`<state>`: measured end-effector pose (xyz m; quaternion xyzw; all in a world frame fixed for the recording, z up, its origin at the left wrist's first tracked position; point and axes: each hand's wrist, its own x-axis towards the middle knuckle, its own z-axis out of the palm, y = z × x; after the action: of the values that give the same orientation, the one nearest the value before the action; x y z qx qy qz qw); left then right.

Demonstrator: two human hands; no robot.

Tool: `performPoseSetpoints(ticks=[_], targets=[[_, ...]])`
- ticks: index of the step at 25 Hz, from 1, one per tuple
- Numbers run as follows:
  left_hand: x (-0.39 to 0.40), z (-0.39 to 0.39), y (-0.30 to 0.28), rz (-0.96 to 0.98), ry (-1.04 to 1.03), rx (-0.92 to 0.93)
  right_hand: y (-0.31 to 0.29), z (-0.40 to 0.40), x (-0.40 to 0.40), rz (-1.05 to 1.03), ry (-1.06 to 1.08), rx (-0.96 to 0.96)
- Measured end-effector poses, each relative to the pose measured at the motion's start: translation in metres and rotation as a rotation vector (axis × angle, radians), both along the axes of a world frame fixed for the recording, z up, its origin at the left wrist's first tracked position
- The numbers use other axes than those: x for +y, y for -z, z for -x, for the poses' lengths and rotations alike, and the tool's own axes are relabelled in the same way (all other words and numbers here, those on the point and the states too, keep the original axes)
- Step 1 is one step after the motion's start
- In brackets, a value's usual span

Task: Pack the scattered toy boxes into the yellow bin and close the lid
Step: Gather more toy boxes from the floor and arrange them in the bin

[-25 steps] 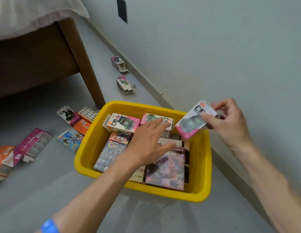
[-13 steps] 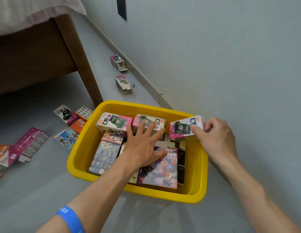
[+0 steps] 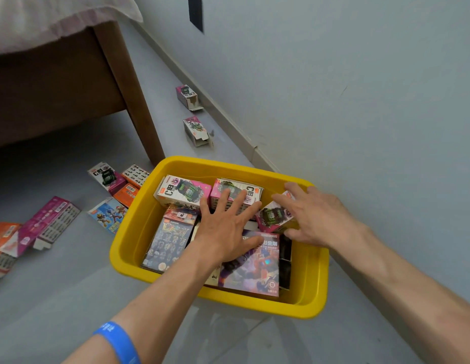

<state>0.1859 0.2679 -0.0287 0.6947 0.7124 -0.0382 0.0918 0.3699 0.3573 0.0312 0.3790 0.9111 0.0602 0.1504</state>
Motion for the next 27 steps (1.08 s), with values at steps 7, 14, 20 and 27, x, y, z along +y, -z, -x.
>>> performPoseSetpoints(ticks=[7, 14, 20, 27], targets=[[0.001, 0.012, -0.001, 0.002, -0.067, -0.028, -0.020, -0.018, 0.003, -0.014, 0.270, 0.402], [-0.001, 0.016, 0.002, -0.005, -0.070, -0.024, -0.009, 0.012, 0.003, -0.090, 0.208, 0.277], [-0.003, 0.016, -0.002, 0.021, -0.080, -0.039, -0.002, 0.003, 0.008, 0.038, 0.206, 0.318], [0.000, 0.020, -0.007, 0.071, -0.064, -0.050, 0.030, 0.010, -0.008, -0.267, 0.174, 0.006]])
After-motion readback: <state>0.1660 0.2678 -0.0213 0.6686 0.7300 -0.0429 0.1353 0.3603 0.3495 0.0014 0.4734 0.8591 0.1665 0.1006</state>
